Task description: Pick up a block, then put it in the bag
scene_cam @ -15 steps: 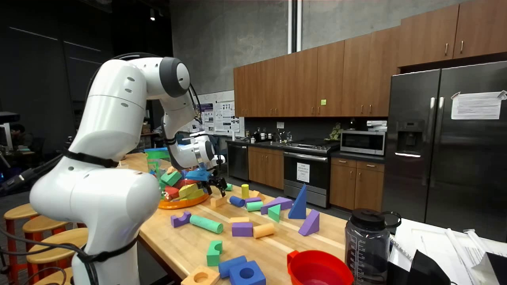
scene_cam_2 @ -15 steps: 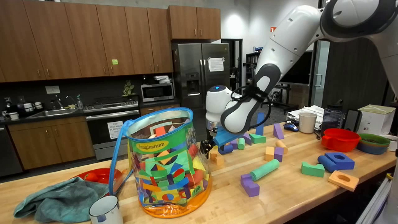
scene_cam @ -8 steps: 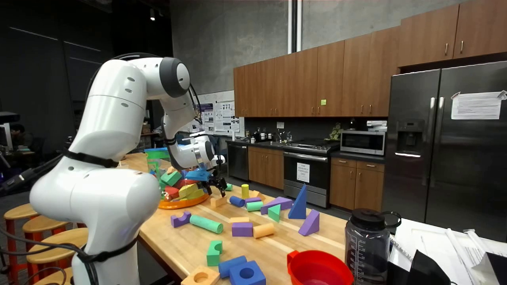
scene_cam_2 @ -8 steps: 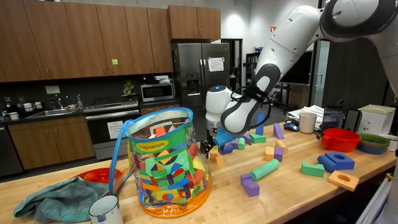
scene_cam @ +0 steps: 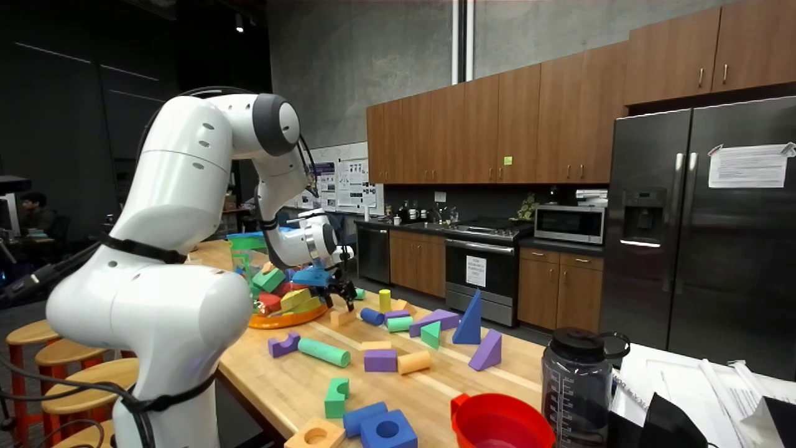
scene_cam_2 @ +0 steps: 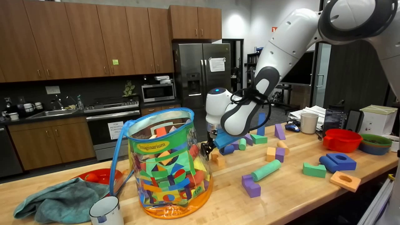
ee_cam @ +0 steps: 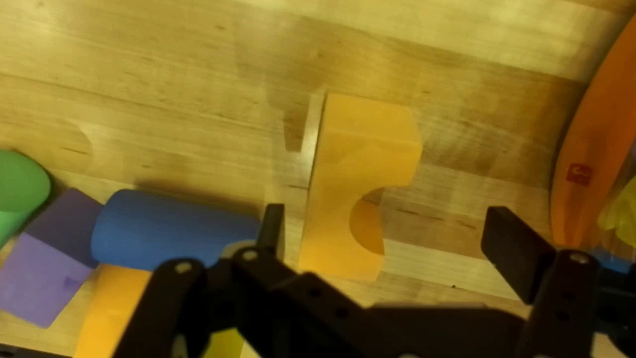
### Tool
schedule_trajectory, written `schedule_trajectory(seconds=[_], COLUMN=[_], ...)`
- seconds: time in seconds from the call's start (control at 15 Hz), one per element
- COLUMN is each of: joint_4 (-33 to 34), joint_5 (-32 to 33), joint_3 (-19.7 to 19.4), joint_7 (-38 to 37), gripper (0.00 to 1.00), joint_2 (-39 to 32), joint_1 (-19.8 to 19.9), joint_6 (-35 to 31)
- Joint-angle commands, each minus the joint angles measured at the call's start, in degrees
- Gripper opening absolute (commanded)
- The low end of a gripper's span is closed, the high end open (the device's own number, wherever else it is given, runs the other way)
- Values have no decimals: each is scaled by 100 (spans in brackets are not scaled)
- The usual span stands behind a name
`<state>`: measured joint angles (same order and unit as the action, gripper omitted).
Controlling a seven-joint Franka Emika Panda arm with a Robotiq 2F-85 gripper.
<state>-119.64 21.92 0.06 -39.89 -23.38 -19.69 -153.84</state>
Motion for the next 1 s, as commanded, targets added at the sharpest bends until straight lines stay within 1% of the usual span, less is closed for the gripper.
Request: schedule_trajectory(seconds=[0.0, 0.13, 0.2, 0.27, 0.33, 0.73, 0.8, 0.93], joint_4=[216, 286, 334, 353, 369, 407, 413, 405], joint_5=[-44, -48, -67, -78, -88, -39, -27, 2], joint_3=[-208, -287, -312, -338, -360, -498, -523, -584], joint_7=[-84, -101, -94, -89, -80, -101, -103, -69], gripper=[100, 100, 82, 73, 68, 19, 17, 17], joint_2=[-229, -300, -351, -366, -376, -412, -418, -432], joint_1=[-137, -170, -177, -189, -197, -311, -336, -354], joint_6=[-90, -124, -155, -186, -212, -257, -255, -256])
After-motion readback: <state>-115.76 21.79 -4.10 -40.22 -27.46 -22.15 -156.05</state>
